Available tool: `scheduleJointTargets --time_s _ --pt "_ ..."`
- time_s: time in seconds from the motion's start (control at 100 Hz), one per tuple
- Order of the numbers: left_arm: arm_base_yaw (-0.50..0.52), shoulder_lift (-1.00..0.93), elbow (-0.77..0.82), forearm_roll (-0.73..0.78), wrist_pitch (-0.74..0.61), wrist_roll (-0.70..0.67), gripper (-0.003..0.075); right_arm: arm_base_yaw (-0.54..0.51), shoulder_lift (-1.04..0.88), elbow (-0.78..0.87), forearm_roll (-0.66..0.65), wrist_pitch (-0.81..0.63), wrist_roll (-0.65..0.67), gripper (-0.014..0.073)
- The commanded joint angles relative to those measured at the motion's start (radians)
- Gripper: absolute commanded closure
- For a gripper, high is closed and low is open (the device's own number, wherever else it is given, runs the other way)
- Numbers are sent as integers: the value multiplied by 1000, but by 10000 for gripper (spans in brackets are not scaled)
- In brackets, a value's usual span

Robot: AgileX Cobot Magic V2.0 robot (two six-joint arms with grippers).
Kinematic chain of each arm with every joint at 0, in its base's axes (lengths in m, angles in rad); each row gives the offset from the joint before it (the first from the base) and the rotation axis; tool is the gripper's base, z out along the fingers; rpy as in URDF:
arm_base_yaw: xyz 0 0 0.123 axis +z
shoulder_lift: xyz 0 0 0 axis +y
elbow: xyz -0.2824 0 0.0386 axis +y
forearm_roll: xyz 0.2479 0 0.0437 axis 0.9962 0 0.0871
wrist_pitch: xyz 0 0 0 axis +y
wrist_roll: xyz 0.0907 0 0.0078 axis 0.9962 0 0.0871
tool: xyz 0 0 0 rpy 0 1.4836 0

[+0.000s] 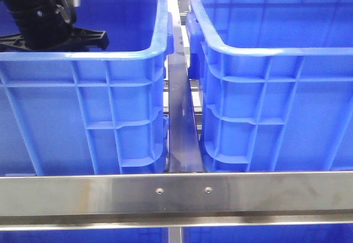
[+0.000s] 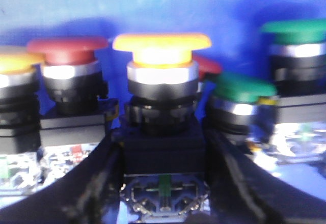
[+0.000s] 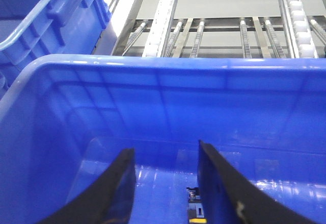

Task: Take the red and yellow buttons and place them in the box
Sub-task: 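Lift the yellow button with the left gripper toward the right gripper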

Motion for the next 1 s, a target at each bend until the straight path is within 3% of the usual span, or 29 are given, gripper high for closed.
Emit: scheduleJointTargets --time_s 0.0,0.21,0.52,0.83,0.99 --pt "-11 -101 -32 -4 -43 -10 601 -1 -35 -27 7 1 -10 271" --pt "-91 -234 -32 -2 -55 44 601 -1 -35 -27 7 0 -10 271" --pt "-320 -351 -32 -4 -112 111 601 -1 -32 -27 7 0 -10 271" --pt "-490 -342 -32 -95 -126 446 601 -1 -32 -27 7 146 -8 271" --pt "-511 -342 -32 -125 -122 499 601 -1 -32 -27 7 252 19 263"
